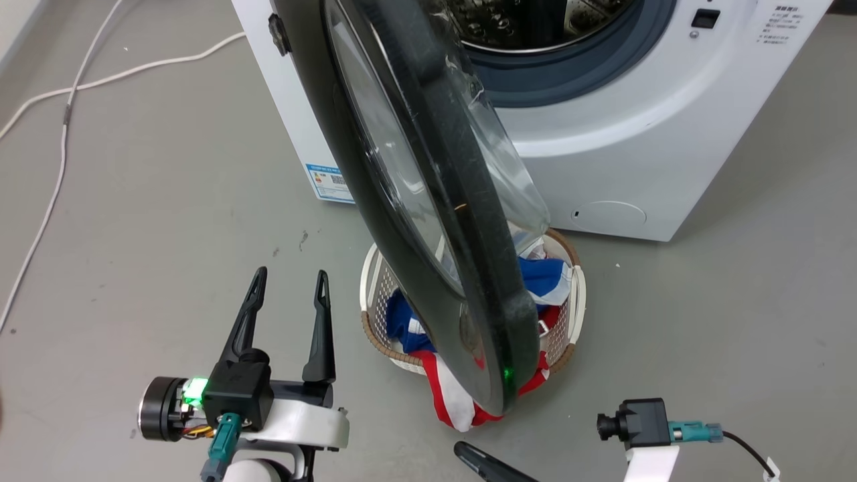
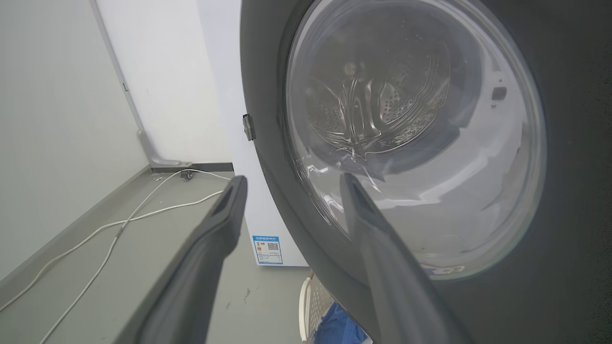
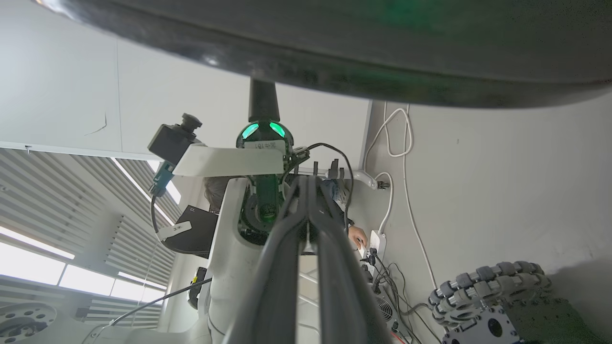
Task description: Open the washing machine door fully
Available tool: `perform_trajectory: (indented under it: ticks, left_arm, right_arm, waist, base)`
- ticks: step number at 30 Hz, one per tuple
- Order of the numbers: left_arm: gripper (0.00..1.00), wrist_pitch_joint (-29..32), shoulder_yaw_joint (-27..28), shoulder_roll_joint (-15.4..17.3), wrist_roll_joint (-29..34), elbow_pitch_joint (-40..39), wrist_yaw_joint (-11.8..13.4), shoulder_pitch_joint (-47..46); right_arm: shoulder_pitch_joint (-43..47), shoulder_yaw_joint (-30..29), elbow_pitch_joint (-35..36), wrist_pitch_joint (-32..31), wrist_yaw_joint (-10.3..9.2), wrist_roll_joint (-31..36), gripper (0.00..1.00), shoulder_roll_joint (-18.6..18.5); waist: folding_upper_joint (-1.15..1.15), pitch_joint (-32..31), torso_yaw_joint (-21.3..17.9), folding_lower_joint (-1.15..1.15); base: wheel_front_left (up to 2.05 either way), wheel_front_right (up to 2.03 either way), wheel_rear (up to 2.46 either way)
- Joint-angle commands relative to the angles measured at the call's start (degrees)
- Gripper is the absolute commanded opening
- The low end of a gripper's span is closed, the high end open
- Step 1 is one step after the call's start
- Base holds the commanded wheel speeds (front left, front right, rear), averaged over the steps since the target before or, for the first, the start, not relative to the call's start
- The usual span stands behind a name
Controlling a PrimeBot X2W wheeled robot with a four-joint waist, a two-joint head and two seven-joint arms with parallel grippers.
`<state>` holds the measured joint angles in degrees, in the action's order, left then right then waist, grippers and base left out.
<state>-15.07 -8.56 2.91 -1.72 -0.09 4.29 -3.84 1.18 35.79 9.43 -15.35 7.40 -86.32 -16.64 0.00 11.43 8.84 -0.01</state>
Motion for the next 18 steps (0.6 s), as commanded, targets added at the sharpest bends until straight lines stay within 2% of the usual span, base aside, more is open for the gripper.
perform_trajectory:
  ticks: [1, 7, 16, 17, 18]
  left_arm:
    - [1.00, -0.2, 0.2, 0.0, 0.0, 0.1, 0.2, 0.7]
    - [1.00, -0.2, 1.0, 0.0, 0.3, 0.3, 0.2, 2.2]
    - [1.00, -0.2, 2.2, 0.4, 0.7, 0.6, -0.1, 4.4]
    - [1.00, -0.2, 2.4, 0.4, 0.7, 0.5, -0.1, 4.7]
    - [1.00, -0.2, 2.5, 0.4, 0.8, 0.5, -0.1, 5.0]
  right_arm:
    - [-0.4, 0.3, -0.2, 0.1, 0.17, -0.4, 0.00, 0.1]
    - [1.0, 0.5, 0.7, 1.7, 0.17, -0.4, 0.00, -1.0]
    - [2.8, -3.5, 8.8, 7.4, 0.17, 0.3, 0.00, -3.7]
    - [2.8, -4.4, 9.5, 8.5, 0.17, 0.7, 0.32, -4.0]
    - [2.9, -5.2, 10.2, 9.5, 0.17, 1.0, 0.55, -4.3]
  waist:
    - [0.00, -0.5, 0.1, 0.01]
    - [0.00, -2.5, -0.7, 0.01]
    - [0.00, -5.6, -2.8, 0.01]
    - [0.00, -5.9, -3.1, 0.01]
    - [0.00, -6.2, -3.3, 0.01]
  base:
    - [0.00, 0.00, 0.00]
    - [0.00, 0.00, 0.00]
    - [0.00, 0.00, 0.00]
    - [0.00, 0.00, 0.00]
    - [0.00, 0.00, 0.00]
